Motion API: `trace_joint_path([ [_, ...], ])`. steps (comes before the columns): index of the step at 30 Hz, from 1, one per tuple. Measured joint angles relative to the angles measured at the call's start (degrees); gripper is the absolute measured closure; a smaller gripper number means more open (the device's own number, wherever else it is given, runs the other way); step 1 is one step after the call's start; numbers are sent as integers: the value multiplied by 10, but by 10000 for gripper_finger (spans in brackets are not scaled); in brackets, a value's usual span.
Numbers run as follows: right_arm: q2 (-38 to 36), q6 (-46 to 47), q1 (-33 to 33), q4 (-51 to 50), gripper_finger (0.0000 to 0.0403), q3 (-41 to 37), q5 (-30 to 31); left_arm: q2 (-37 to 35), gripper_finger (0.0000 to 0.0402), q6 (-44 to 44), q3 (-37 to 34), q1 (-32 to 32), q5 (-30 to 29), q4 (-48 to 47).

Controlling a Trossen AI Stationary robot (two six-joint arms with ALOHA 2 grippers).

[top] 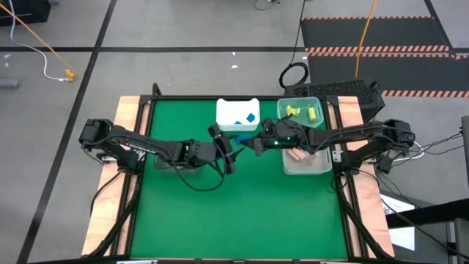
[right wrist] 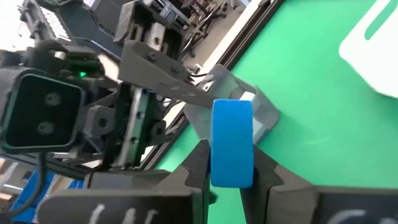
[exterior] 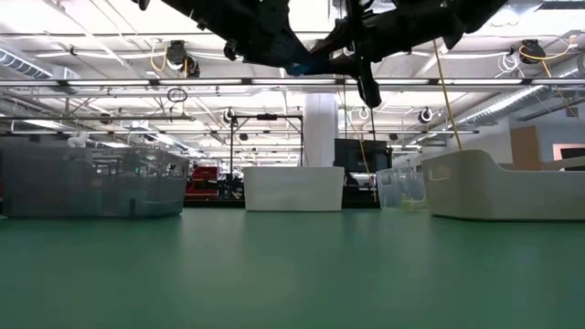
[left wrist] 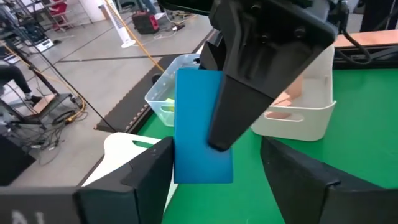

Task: Sort & place blocks by color
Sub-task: Put the blue block into the white bin

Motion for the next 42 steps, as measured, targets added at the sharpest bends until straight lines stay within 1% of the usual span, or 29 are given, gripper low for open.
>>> trace_joint_path([
  [2,0,-9,-14,-1,366,0,-10,0,157,1,0,0,-9,0],
  [4,0,-16,-33,-2,366,0,-25,0,155,-2,0,0,-30,0],
  [7,0,-28,-65,-10,366,0,-32,0,153,-15,0,-1,-63,0],
  [12,0,-50,-122,-27,366,0,-81,0,152,-19,0,0,-120,0],
  [15,0,-71,-159,-44,366,0,-84,0,152,-42,0,0,-123,11],
  [18,0,-97,-196,-48,366,0,-84,0,152,-56,0,-3,-123,52],
  [22,17,-109,-238,-48,366,0,-84,0,151,-30,0,-7,-123,121],
  [24,34,-109,-249,-43,366,0,-86,0,151,-15,0,-7,-123,170],
  [28,76,-106,-255,0,366,0,-113,0,151,1,0,-6,-124,269],
  [34,109,-90,-260,64,360,0,-110,0,151,2,0,-5,-127,392],
  [39,128,-113,-263,85,353,0,-82,-1,151,3,0,-5,-127,410],
  [42,136,-122,-261,94,333,0,-83,-1,151,7,0,-5,-127,411],
])
